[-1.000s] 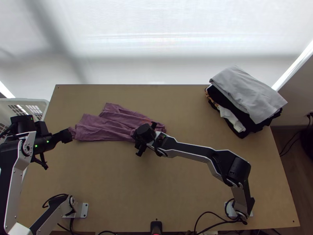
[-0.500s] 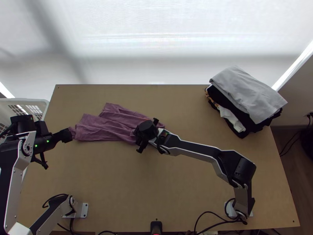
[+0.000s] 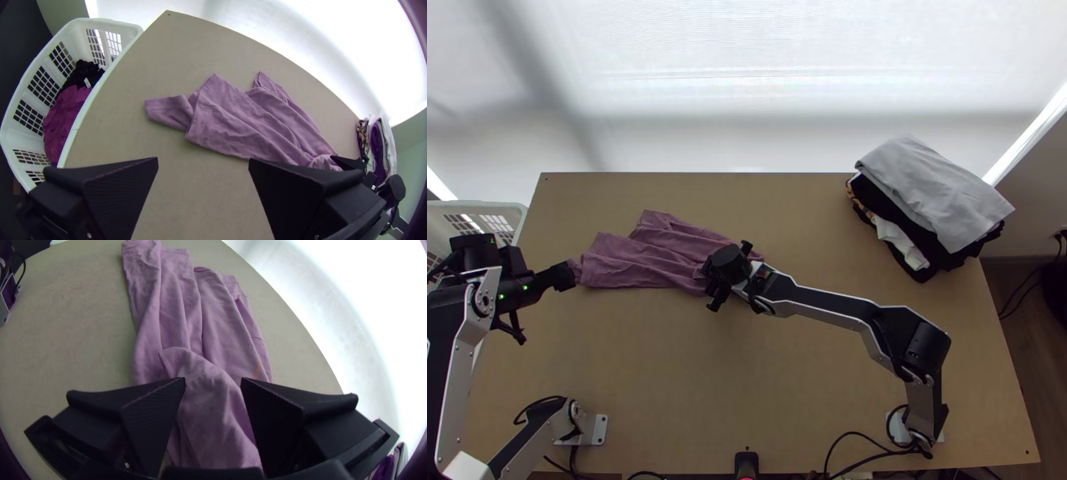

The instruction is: Fold the t-shirt

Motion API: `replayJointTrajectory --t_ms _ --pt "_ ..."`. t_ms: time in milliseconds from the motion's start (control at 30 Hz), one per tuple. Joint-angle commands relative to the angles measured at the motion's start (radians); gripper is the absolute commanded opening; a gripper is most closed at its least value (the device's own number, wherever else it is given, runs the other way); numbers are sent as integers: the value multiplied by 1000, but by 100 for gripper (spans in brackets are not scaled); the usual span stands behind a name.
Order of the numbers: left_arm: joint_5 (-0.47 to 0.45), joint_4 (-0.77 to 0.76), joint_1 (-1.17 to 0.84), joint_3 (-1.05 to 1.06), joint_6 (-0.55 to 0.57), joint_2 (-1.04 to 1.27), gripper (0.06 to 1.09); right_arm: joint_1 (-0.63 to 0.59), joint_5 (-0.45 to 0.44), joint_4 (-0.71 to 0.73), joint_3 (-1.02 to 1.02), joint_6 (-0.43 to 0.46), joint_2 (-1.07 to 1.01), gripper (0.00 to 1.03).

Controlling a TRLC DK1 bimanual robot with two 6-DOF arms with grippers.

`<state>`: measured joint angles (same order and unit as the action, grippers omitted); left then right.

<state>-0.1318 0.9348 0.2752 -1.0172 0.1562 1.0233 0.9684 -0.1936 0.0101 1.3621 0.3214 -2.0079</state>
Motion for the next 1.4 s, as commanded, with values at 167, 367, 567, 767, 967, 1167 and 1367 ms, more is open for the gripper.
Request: replayJointTrajectory --t_ms 167,367,567,767,967,1167,1367 --pt "-12 -11 13 6 -20 21 105 15 0 -16 -14 -19 -2 61" --pt "-17 -17 15 6 -20 27 105 23 0 -18 -12 -22 -20 61" --pt "-25 -19 15 2 -20 31 105 24 0 -18 -12 -30 -43 61" --pt "-25 -19 19 0 -24 32 105 13 0 -16 -14 -30 -65 61" --pt "-25 -19 19 -6 -26 34 105 7 0 -15 -8 -33 -69 50" --pt "-28 -21 19 -6 -26 43 105 -2 -3 -10 6 -44 -37 3" --pt "-31 -22 12 -4 -21 44 105 -34 -10 -21 5 -71 51 3"
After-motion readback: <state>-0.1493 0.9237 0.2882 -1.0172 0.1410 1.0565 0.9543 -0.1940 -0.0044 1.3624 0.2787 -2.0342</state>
